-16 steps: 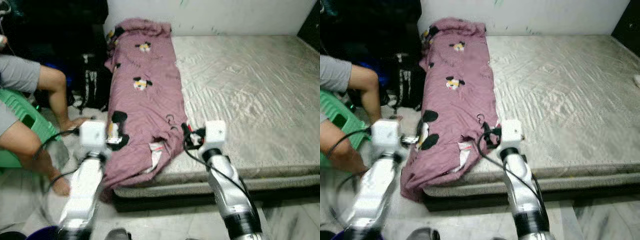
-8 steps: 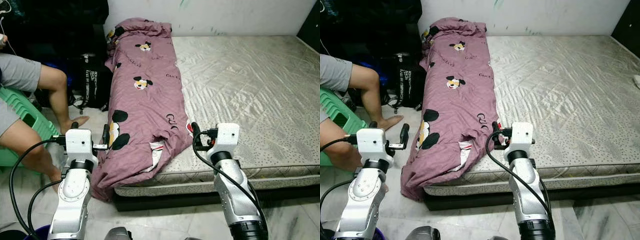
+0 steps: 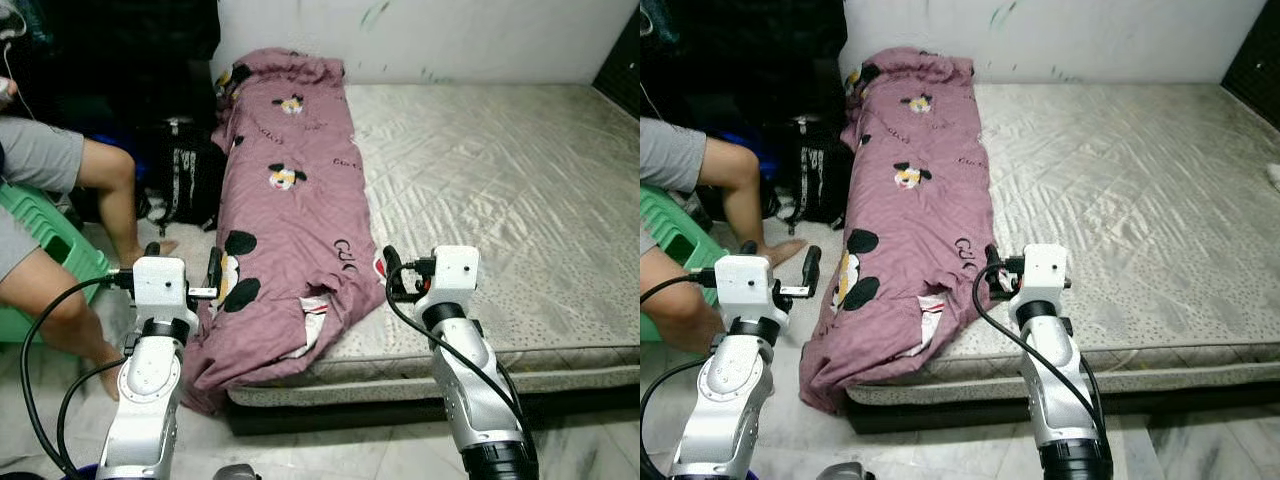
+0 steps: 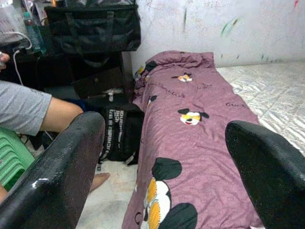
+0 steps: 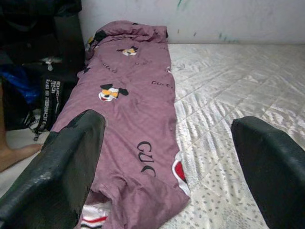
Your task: Clean up the room
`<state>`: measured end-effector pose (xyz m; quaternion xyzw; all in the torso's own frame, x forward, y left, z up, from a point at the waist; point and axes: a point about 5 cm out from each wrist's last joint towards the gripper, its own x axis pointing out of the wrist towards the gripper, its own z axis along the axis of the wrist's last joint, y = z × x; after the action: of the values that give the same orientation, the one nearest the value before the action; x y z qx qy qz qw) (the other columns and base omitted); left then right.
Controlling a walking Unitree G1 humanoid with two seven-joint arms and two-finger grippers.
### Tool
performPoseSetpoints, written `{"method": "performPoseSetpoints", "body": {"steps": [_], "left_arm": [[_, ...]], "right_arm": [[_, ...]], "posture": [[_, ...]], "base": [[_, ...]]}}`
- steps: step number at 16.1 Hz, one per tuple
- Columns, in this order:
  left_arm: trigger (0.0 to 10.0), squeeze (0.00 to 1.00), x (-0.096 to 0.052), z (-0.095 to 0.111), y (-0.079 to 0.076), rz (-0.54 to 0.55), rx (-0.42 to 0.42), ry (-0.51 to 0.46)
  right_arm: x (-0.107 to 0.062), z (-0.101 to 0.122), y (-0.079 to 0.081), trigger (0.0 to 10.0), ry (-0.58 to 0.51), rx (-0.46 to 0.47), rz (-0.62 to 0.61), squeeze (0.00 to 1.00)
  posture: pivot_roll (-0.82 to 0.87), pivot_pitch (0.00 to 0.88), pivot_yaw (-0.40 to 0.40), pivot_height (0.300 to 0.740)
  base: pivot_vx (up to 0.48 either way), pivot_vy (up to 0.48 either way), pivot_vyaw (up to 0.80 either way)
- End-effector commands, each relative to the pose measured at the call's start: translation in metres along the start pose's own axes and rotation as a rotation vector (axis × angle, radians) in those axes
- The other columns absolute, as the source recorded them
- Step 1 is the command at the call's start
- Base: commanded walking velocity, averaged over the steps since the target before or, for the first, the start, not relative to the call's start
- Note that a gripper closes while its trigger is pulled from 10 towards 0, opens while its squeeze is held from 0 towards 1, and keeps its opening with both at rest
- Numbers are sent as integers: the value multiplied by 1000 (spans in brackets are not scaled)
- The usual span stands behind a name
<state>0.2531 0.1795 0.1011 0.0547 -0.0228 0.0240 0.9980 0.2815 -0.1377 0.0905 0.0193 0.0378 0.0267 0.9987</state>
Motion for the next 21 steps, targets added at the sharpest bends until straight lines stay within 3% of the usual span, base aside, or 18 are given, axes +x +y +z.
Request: {"method": "performPoseSetpoints", "body": {"steps": [1,10,11,17,21], "left_arm": [[10000,0,3,3,0,-10,-2,-4],[10000,0,5,4,-1,-5,-6,-10],[10000,0,7,3,0,32,24,-2],[10000,0,8,3,-4,-2,-10,-2],[10000,0,8,2,-5,-7,-12,0]], "right_arm": [[3,6,0,10000,-15,-2,-5,0],[4,6,1,10000,-12,-3,-3,0],[3,5,1,10000,-10,-3,-2,0],[4,3,4,10000,-4,-16,7,0],[5,1,5,10000,1,-28,14,0]], "posture": [[33,0,-10,740],[33,0,-10,740],[35,0,-10,740],[35,0,-6,740],[37,0,-9,740]], "base": [[356,0,0],[360,0,0],[0,0,0],[0,0,0],[0,0,719]]}}
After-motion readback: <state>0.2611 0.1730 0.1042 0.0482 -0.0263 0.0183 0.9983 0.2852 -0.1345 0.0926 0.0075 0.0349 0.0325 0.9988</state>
